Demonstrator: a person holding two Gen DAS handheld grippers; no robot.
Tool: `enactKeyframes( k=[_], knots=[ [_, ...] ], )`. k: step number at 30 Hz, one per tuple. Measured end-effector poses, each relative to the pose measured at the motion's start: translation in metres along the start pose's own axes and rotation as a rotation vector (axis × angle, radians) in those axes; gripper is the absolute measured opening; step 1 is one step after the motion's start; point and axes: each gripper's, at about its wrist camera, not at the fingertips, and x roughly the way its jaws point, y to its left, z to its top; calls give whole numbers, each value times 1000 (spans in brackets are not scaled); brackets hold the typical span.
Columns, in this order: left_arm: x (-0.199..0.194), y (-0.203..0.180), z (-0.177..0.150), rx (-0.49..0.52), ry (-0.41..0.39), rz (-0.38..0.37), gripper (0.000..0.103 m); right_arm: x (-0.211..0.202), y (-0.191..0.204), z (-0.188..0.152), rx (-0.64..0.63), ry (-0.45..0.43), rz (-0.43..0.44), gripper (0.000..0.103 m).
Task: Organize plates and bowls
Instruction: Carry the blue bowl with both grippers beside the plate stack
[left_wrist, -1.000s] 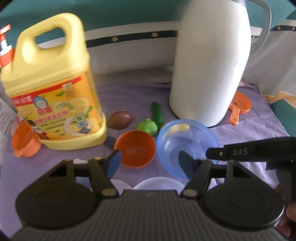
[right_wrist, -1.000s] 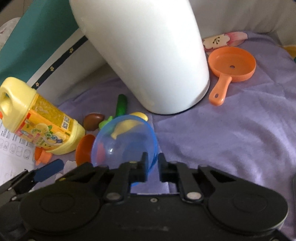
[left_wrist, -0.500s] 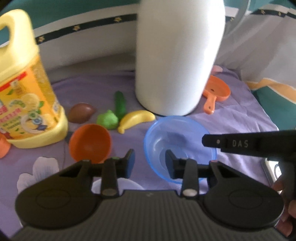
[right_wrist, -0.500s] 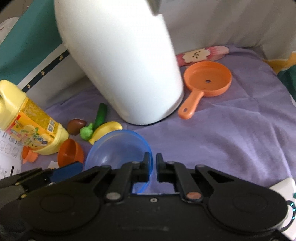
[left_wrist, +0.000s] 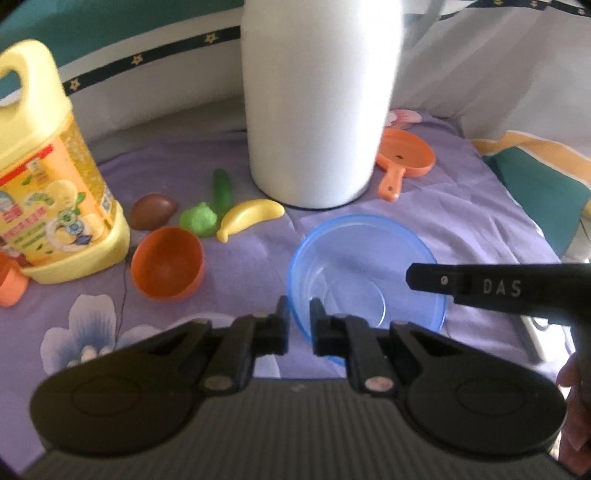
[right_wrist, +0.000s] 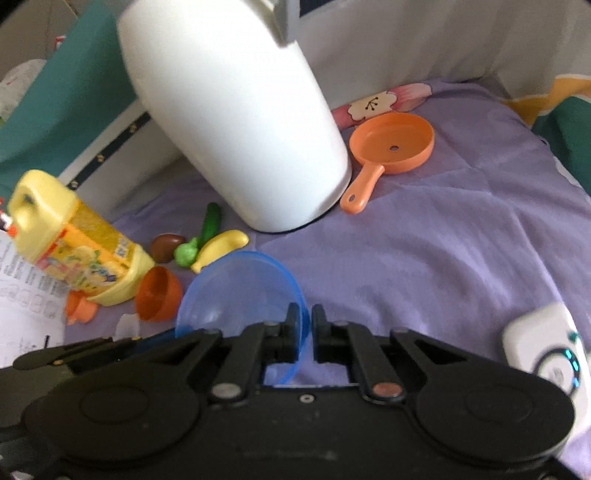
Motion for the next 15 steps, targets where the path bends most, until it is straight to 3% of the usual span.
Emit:
enactKeyframes(
  k=[10, 15],
  knots=[
    [-69, -23, -62, 32, 8, -57, 11, -73, 1, -63, -9, 21, 4, 7],
    [-96, -31, -104, 66, 18, -58, 11, -94, 3, -110, -29, 90, 6, 7]
  ],
)
